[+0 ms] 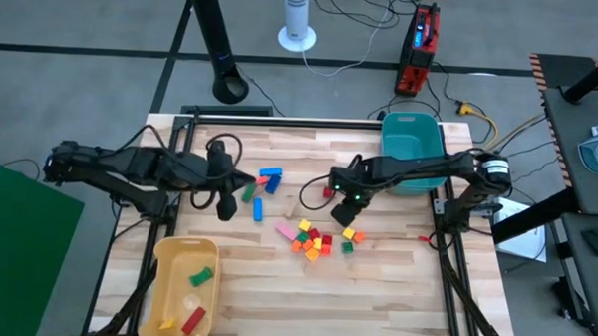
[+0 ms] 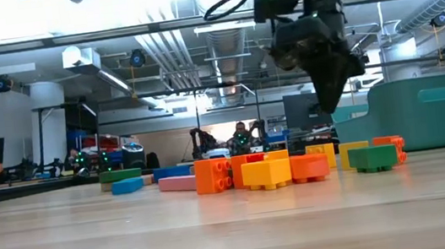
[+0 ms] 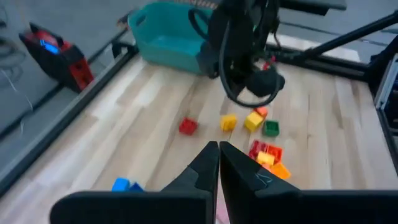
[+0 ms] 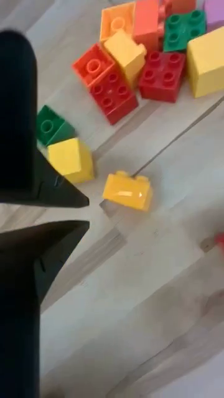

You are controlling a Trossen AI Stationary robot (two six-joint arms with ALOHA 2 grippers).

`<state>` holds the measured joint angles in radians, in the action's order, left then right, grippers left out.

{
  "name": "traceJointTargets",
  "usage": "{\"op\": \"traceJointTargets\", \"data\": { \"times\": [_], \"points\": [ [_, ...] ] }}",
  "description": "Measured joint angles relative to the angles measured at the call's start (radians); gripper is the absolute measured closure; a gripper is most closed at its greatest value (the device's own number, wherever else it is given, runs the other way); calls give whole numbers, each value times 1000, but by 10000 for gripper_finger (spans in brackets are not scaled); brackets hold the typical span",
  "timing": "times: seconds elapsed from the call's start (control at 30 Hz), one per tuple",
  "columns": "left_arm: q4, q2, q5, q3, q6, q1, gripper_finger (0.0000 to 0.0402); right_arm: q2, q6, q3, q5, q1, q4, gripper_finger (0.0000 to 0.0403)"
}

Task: Sort blocks
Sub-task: Put the yellow 4-stud game piece into the green bin

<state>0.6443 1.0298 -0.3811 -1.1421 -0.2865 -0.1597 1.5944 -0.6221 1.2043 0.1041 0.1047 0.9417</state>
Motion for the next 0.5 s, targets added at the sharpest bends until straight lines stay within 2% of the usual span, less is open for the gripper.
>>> {"op": "traceJointTargets", "data": {
  "times": [0.1,0.3,0.5],
  "points": [
    [4,0,-24,-22,52,7,402,-4,-14,-8,0,0,-19,319],
    [8,0,-29,-24,75,37,402,84,-18,-12,13,-2,-113,221],
    [8,5,-28,-22,66,39,402,183,-18,-5,43,-2,-143,164]
  ]
}}
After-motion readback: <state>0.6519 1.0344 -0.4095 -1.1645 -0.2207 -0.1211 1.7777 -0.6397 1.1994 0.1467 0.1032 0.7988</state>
